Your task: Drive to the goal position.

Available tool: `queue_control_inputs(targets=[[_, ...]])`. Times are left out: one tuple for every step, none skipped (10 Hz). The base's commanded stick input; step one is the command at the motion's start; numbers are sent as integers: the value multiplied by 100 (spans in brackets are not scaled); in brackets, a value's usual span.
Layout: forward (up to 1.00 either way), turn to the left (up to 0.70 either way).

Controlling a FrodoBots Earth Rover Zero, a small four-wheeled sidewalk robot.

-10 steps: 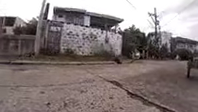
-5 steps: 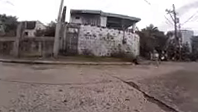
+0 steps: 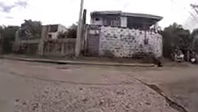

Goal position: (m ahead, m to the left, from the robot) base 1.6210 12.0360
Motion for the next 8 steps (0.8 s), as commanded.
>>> queue_control_inputs(targets=[[0,70],[0,70],[0,70],[0,70],[0,70],[0,70],[0,70],[0,70]])
